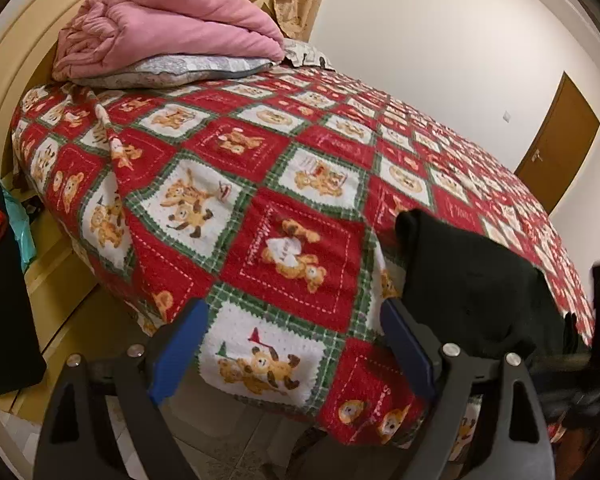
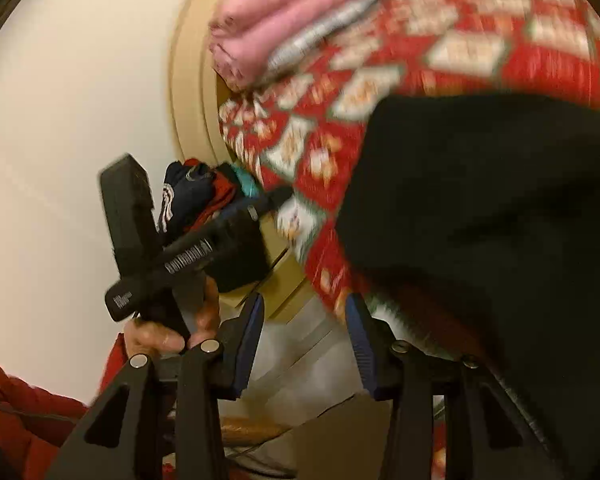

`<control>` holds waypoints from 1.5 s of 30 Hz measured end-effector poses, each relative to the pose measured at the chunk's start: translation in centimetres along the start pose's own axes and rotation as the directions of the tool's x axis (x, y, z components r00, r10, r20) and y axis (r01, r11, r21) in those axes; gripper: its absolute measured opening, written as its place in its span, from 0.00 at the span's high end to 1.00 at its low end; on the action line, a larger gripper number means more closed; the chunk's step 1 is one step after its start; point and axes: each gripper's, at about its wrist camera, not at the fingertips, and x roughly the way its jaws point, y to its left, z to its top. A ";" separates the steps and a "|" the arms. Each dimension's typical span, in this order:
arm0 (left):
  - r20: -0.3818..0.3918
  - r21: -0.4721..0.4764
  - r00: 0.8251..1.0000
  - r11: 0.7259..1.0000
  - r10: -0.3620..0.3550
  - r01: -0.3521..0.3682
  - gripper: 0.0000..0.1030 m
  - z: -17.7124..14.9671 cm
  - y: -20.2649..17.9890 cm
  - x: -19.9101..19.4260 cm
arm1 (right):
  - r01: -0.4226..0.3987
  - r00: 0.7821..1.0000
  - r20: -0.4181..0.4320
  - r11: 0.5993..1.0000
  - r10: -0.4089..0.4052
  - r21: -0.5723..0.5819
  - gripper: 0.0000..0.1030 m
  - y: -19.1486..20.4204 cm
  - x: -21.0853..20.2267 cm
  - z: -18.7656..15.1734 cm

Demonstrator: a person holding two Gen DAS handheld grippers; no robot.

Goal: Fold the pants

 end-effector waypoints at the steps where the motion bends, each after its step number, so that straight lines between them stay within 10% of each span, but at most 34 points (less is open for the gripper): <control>1: -0.001 -0.007 1.000 1.000 0.001 -0.001 0.13 0.0 0.2 0.0 | 0.009 1.000 -0.007 1.000 -0.009 0.022 0.57 -0.4 0.5 -0.3; 12: -0.004 -0.004 1.000 1.000 0.004 -0.004 0.13 -0.1 0.1 0.1 | 0.046 0.992 0.107 0.984 -0.065 0.172 0.57 -2.8 2.0 2.8; 15: -0.007 -0.005 1.000 1.000 0.006 -0.006 0.13 -0.1 0.2 0.3 | 0.017 0.987 0.152 0.987 -0.042 0.162 0.90 -2.9 1.3 3.3; 23: -0.007 -0.011 1.000 1.000 0.001 -0.001 0.13 -0.1 0.3 0.2 | -0.087 0.938 0.346 0.987 0.036 0.132 0.91 -2.9 -2.9 5.7; 31: -0.007 -0.002 1.000 1.000 -0.002 0.002 0.13 -0.1 -0.1 0.1 | 0.048 0.983 0.164 0.974 -0.086 0.222 0.91 -4.8 1.4 4.0; 35: 0.001 -0.007 1.000 1.000 0.000 0.000 0.13 0.0 0.1 0.0 | 0.011 0.987 0.155 0.971 -0.050 0.240 0.73 -4.1 0.3 3.7; 37: 0.001 -0.013 1.000 1.000 0.002 -0.002 0.13 0.1 0.2 0.0 | -0.055 0.980 0.199 0.965 0.003 0.256 0.47 -3.7 -0.8 2.8; 45: 0.009 -0.014 1.000 1.000 0.000 0.000 0.13 0.2 0.2 -0.3 | -0.098 0.982 0.185 0.931 0.033 0.351 0.48 -4.6 2.0 0.6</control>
